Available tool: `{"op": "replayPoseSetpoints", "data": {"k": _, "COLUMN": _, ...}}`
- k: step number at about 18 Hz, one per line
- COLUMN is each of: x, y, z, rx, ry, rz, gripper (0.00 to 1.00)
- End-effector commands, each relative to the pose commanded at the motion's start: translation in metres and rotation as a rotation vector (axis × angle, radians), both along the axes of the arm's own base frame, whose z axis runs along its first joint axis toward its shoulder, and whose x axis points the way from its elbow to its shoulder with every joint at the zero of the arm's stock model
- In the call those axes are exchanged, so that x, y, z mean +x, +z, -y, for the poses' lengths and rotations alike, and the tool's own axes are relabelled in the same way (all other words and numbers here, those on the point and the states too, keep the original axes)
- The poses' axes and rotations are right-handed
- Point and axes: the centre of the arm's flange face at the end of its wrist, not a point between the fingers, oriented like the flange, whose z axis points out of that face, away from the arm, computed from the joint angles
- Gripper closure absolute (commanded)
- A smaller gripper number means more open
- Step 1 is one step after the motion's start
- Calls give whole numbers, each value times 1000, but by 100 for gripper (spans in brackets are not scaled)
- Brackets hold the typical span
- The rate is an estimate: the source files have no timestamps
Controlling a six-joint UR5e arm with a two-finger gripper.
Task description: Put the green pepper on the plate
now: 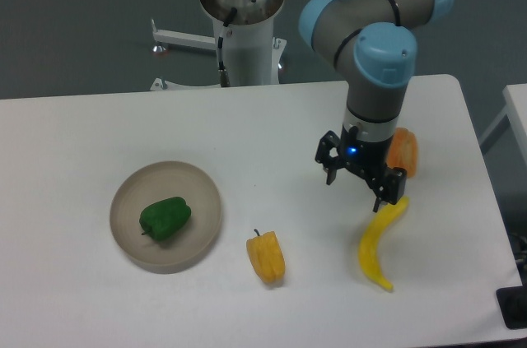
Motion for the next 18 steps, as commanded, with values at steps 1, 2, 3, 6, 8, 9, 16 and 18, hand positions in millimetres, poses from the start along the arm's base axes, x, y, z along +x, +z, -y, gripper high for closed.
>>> {"op": "replayPoseSetpoints", "data": {"k": 1, "x": -6, "y": 1, "z": 7, "rx": -8, "ry": -7, "rz": 0, "gripper": 0}}
{"op": "replayPoseSetpoints", "data": {"k": 2, "x": -8, "y": 2, "z": 12, "rx": -28, "ry": -16, "rz": 17, "gripper": 0}}
{"op": "replayPoseSetpoints", "data": {"k": 3, "x": -9, "y": 5, "z": 15, "rx": -48, "ry": -34, "rz": 33, "gripper": 0}}
{"op": "replayPoseSetpoints", "data": {"k": 6, "x": -8, "y": 1, "z": 24, "rx": -132, "ry": -89, "rz": 41, "gripper": 0}}
{"op": "replayPoseSetpoints", "data": {"k": 8, "x": -9, "y": -1, "z": 24, "rx": -153, "ry": -87, "rz": 32, "gripper": 0}}
{"op": "replayPoseSetpoints", "data": {"k": 9, "x": -10, "y": -3, "z": 25, "rx": -157, "ry": -86, "rz": 37, "gripper": 0}}
{"op": "replayPoseSetpoints", "data": {"k": 16, "x": -7, "y": -12, "z": 35, "rx": -252, "ry": -198, "rz": 42, "gripper": 0}}
{"op": "replayPoseSetpoints", "data": {"k": 18, "x": -7, "y": -13, "z": 35, "rx": -253, "ry": -198, "rz": 45, "gripper": 0}}
